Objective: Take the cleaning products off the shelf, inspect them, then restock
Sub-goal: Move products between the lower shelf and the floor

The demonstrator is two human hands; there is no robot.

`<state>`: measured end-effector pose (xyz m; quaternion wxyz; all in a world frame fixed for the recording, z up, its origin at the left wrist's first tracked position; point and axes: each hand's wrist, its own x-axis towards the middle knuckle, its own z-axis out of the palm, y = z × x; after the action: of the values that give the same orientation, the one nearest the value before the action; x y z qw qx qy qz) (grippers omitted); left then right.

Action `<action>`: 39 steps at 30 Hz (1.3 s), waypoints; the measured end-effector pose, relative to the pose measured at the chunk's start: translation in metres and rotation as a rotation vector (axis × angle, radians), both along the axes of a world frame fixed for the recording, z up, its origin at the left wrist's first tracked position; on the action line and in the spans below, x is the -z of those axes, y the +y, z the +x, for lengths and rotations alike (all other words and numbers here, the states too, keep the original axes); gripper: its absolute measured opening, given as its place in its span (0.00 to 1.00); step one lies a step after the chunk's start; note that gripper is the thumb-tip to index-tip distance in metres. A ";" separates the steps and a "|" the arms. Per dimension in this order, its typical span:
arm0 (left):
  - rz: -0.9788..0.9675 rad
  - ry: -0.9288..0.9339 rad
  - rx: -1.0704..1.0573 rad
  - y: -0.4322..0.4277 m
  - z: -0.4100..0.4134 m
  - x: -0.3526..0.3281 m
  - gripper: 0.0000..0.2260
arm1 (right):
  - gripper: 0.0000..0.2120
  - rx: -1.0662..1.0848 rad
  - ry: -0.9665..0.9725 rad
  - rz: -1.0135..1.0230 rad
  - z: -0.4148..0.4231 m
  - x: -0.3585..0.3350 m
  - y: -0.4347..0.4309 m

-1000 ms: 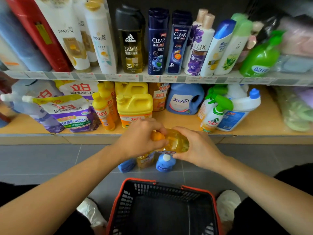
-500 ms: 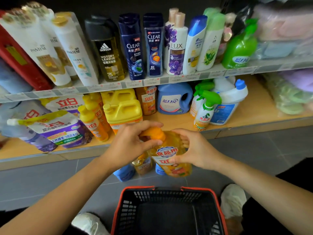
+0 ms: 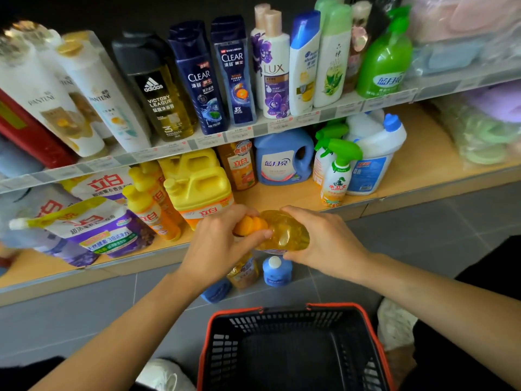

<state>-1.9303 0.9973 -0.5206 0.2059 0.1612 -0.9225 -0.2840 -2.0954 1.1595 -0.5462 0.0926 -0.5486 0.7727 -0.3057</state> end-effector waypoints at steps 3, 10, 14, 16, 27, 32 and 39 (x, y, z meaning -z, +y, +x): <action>0.062 0.046 0.105 -0.002 -0.003 0.000 0.12 | 0.37 -0.026 -0.160 0.024 -0.004 -0.002 -0.003; 0.045 0.017 0.318 -0.015 -0.006 -0.008 0.13 | 0.35 -0.129 -0.464 0.054 -0.017 -0.006 -0.009; 0.094 0.038 0.322 -0.014 -0.005 -0.012 0.18 | 0.35 -0.203 -0.592 0.087 -0.034 -0.015 -0.013; 0.241 0.080 0.255 -0.012 -0.004 -0.014 0.20 | 0.36 -0.235 -0.632 0.119 -0.041 -0.020 -0.015; 0.783 0.348 0.001 -0.005 -0.010 -0.025 0.17 | 0.35 -0.237 -0.871 0.085 -0.044 -0.029 -0.017; 1.045 0.358 0.031 -0.013 -0.012 -0.032 0.18 | 0.36 -0.221 -0.918 0.047 -0.047 -0.033 -0.016; 1.252 0.259 -0.006 -0.014 -0.013 -0.032 0.11 | 0.37 -0.170 -0.910 0.037 -0.050 -0.029 -0.019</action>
<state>-1.9437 0.9831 -0.4882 0.1833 0.2178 -0.5492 -0.7857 -2.1455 1.1407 -0.5175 0.4569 -0.4184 0.6108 -0.4929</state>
